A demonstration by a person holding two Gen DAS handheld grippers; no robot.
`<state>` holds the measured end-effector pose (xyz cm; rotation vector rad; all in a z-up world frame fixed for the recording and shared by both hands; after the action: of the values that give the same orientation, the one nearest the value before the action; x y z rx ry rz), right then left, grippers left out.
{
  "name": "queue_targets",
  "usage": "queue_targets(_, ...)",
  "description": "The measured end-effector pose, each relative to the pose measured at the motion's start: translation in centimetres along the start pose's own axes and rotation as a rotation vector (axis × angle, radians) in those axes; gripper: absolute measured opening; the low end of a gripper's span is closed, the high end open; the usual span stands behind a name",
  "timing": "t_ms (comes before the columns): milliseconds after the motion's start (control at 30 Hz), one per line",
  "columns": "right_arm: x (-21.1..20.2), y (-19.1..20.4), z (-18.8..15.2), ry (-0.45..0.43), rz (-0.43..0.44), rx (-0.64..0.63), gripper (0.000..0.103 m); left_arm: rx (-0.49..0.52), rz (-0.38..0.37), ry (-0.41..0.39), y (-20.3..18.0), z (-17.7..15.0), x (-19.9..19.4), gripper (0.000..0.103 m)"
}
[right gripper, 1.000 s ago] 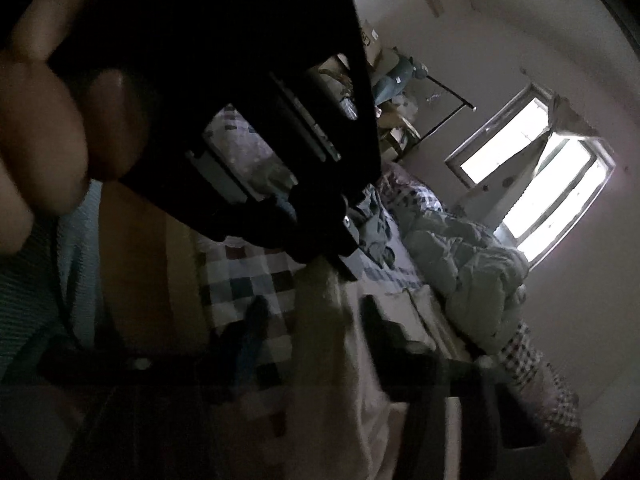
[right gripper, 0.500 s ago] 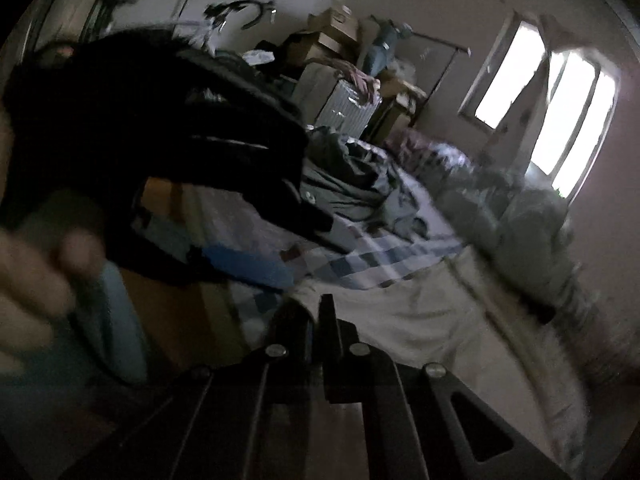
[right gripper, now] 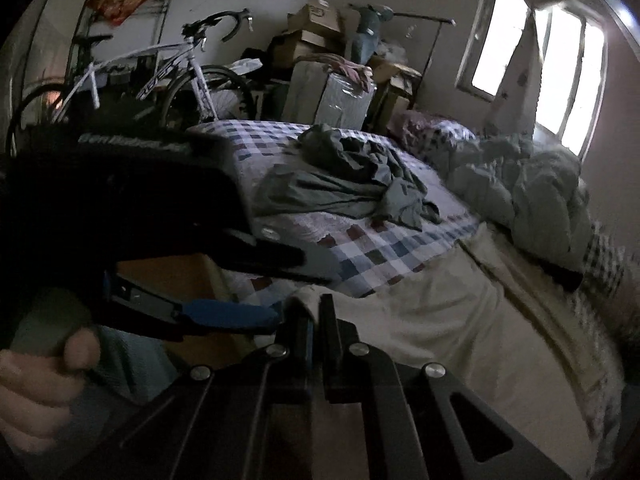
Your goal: Fold clothes
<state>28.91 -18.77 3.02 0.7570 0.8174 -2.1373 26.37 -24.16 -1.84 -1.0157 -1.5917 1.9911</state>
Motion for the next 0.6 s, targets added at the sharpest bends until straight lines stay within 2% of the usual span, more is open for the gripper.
queue_targets(167,-0.3,1.8,0.2,-0.014,-0.042,-0.073,0.001,0.065,0.027,-0.003,-0.9,-0.7,-0.1,0.063)
queue_targets(367,-0.1,3.3,-0.4,-0.022,-0.090,-0.136,0.001,0.053,0.061,0.016,-0.1,-0.7,0.3,0.037)
queue_targets(467,0.1,3.3,-0.5,-0.025,-0.120,-0.152,0.001,0.043,0.060,0.015,0.2,-0.7,0.3,0.032)
queue_targets(600,0.2,3.4,-0.5,-0.030,-0.153,-0.169,0.001,0.027,0.052,0.014,0.4,-0.6,0.3,0.030)
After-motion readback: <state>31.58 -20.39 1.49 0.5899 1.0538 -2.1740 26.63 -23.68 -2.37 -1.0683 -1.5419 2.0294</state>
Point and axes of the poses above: each gripper's, at about its wrist camera, not at the fingertips, and x roughly the way its jaws point, y to its left, z to its top, the point moved 7 cm from there along x, roughly the way its jaws point, and after that the axes turned 11 degrees about y, right-handed, at the moved point
